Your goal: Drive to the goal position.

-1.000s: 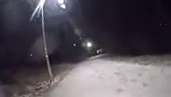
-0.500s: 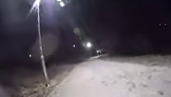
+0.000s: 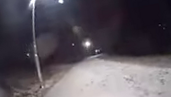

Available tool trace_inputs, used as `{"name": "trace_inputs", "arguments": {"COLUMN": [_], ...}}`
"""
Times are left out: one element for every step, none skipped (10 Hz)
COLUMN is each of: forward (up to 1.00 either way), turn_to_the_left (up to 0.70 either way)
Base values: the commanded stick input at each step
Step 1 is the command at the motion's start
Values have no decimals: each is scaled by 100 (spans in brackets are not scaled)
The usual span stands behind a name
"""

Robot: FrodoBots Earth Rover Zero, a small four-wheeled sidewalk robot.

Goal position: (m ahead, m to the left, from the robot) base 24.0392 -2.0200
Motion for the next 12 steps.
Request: {"name": "trace_inputs", "arguments": {"forward": [70,70,70,70,70,70,70,70,70,70,70,70], "turn_to_the_left": [0,0,0,0,0,0,0,0,0,0,0,0]}}
